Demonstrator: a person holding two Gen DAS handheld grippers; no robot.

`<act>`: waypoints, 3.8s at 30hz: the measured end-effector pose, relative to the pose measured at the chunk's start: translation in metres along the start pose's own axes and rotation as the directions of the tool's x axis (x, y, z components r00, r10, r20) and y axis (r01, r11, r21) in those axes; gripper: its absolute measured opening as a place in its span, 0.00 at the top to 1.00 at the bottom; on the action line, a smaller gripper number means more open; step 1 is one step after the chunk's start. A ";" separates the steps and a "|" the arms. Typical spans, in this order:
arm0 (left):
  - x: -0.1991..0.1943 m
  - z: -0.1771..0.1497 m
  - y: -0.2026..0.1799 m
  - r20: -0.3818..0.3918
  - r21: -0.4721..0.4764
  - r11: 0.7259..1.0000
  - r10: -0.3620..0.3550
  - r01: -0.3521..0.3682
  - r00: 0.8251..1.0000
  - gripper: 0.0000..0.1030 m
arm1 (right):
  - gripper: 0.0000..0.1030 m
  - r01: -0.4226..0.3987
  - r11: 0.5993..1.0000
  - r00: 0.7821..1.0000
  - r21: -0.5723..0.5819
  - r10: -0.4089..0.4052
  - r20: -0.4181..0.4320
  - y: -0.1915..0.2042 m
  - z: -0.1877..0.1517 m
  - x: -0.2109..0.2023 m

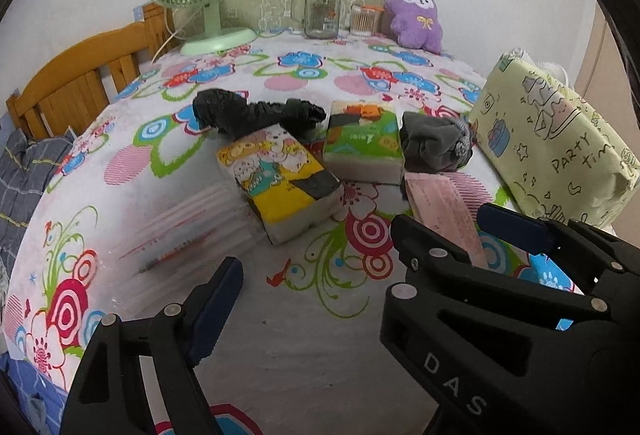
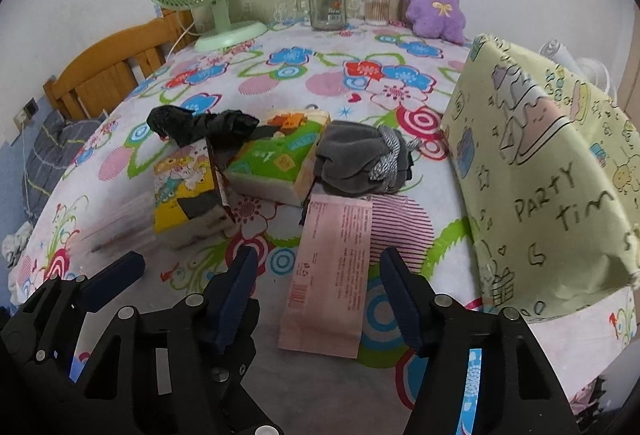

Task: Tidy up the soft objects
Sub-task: 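Withdraw the right tool and move toward the pink paper packet, then grasp the pink paper packet with the right gripper and lift it, then grasp the cartoon-printed tissue pack with the left gripper while the right holds the pink packet, then carry the cartoon pack in the left gripper and pink packet in the right over the gift box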

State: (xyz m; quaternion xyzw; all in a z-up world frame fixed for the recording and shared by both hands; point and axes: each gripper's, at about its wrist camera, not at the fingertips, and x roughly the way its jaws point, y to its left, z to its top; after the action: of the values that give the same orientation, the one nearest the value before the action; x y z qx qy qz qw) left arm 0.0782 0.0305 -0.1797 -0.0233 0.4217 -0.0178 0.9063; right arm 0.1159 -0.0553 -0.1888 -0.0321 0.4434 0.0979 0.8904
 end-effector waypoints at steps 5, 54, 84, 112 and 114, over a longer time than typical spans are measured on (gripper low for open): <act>0.001 -0.001 -0.003 0.007 0.016 1.000 0.006 -0.006 1.000 0.17 | 0.44 -0.020 1.000 1.000 0.002 0.020 -0.016 -0.001 0.000 0.005; 0.031 0.059 0.015 0.024 -0.003 0.999 0.050 -0.050 0.998 0.17 | 0.61 -0.024 1.000 0.997 -0.002 0.024 0.074 0.001 0.051 0.006; 0.000 0.064 0.009 0.054 -0.020 0.998 0.062 -0.061 0.997 0.50 | 0.61 -0.025 1.000 0.993 -0.015 0.027 0.119 0.001 0.055 -0.019; -0.086 0.072 -0.012 0.203 -0.045 0.996 0.086 -0.078 0.975 0.50 | 0.61 -0.071 0.996 0.970 -0.049 0.081 0.229 -0.002 0.063 -0.103; -0.091 0.072 -0.014 0.213 -0.047 0.996 0.084 -0.075 0.973 0.50 | 0.61 -0.079 0.995 0.968 -0.053 0.089 0.237 -0.003 0.064 -0.108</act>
State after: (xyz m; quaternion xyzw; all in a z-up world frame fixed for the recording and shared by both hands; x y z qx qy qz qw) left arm 0.0743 0.0237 -0.0629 -0.0256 0.3223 0.0292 0.9458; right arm 0.1031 -0.0649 -0.0640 -0.0205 0.3319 0.1481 0.9314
